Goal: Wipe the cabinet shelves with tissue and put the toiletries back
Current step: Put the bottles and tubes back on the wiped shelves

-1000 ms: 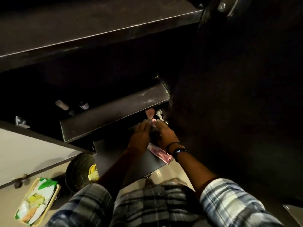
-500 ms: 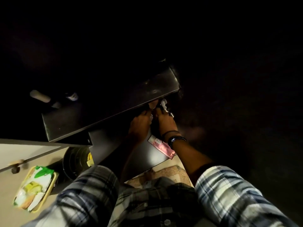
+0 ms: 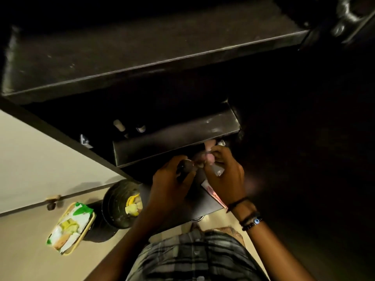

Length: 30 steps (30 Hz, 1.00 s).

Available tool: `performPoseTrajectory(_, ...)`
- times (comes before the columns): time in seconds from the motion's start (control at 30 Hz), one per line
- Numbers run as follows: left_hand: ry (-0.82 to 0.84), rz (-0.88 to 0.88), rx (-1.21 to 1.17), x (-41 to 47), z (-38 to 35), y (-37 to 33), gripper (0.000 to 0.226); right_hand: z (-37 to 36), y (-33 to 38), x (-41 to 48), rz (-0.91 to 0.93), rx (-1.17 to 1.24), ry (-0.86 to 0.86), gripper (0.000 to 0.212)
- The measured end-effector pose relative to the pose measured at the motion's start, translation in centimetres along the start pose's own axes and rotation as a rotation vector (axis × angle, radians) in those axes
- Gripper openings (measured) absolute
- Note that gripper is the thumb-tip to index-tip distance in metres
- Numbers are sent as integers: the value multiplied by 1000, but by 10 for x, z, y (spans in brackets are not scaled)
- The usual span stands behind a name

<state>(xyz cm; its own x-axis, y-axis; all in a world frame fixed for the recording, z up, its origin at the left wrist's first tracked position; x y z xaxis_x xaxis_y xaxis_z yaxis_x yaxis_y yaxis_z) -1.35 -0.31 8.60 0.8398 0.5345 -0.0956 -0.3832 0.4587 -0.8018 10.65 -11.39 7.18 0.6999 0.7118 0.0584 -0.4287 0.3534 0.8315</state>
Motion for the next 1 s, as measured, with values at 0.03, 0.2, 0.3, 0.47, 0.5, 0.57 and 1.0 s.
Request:
performPoseTrajectory(0.03,-16,-10,-31,-7,11,-7,33,5,16,-3,42,53,-8,25)
performPoseTrajectory(0.2,-193,-136,-48,-37,78,-65,50,24,94,-3,236,185,-109,36)
performPoseTrajectory(0.3,-306,-188,-145,-51,114,-99,51,34,143,1,320,335,-111,40)
performPoseTrajectory(0.47,-462,-345,-160,-66,163,-152,45,60,219,7,502,545,-70,41)
performPoseTrajectory(0.5,-489,-372,-194,-67,172,-160,44,67,232,12,531,556,-70,40)
performPoseTrajectory(0.57,-539,-415,-212,-65,189,-175,45,80,254,24,584,574,-82,37)
performPoseTrajectory(1.0,-790,-243,97,23,220,-162,44,74,297,119,595,260,38,35)
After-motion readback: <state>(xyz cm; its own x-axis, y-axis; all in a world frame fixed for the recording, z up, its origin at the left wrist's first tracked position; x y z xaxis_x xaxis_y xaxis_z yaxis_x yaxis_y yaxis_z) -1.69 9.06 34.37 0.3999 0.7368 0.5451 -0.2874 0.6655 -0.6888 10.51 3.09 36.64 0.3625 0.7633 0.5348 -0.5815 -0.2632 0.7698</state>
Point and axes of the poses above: each hand's wrist, its own x-axis towards the middle knuckle, its own z-axis out of the back of the hand, y = z × x, the point moved 2 cm from there along x, towards the middle knuckle, and after that the axes turned 10 degrees about y, right-handed, at the moved point
